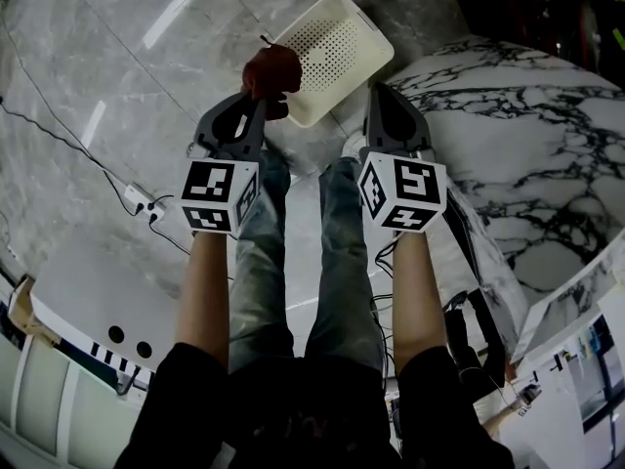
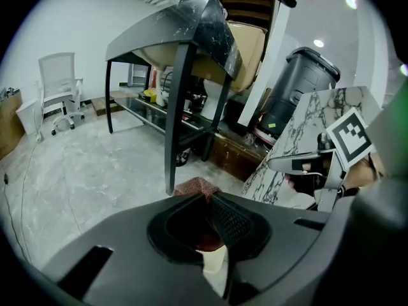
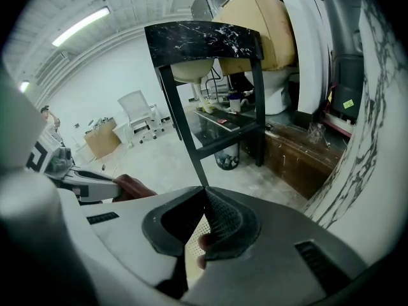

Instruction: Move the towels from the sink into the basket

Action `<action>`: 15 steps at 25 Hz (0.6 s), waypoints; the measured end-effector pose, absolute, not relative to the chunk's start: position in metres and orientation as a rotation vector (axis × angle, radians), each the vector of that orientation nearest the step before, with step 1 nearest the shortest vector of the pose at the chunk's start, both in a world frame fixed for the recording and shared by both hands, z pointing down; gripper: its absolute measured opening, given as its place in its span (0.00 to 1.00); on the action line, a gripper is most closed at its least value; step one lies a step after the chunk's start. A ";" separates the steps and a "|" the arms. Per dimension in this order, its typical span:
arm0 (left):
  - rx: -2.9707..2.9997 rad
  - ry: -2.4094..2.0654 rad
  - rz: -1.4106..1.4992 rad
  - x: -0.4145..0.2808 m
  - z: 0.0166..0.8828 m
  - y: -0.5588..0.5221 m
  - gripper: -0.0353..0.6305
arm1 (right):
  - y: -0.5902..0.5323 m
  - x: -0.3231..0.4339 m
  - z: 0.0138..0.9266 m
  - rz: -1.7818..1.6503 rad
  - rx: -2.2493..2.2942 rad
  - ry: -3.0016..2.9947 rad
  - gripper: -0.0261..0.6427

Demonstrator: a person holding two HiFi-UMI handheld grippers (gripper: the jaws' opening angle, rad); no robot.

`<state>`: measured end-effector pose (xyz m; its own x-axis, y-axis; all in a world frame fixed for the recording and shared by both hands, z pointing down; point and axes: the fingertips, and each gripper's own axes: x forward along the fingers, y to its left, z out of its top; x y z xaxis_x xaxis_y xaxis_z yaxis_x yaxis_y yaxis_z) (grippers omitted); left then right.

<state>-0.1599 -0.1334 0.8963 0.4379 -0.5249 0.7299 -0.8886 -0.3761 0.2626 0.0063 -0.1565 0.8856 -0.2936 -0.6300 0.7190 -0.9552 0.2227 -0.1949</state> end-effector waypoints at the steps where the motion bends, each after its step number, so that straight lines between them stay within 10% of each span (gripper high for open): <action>1: 2.053 -1.173 0.730 -0.157 0.897 -0.132 0.12 | -0.156 0.006 0.886 0.862 1.456 -2.007 0.06; 15: 2.074 -1.074 0.756 -0.142 0.906 -0.116 0.41 | -0.147 0.015 0.887 0.858 1.454 -2.004 0.06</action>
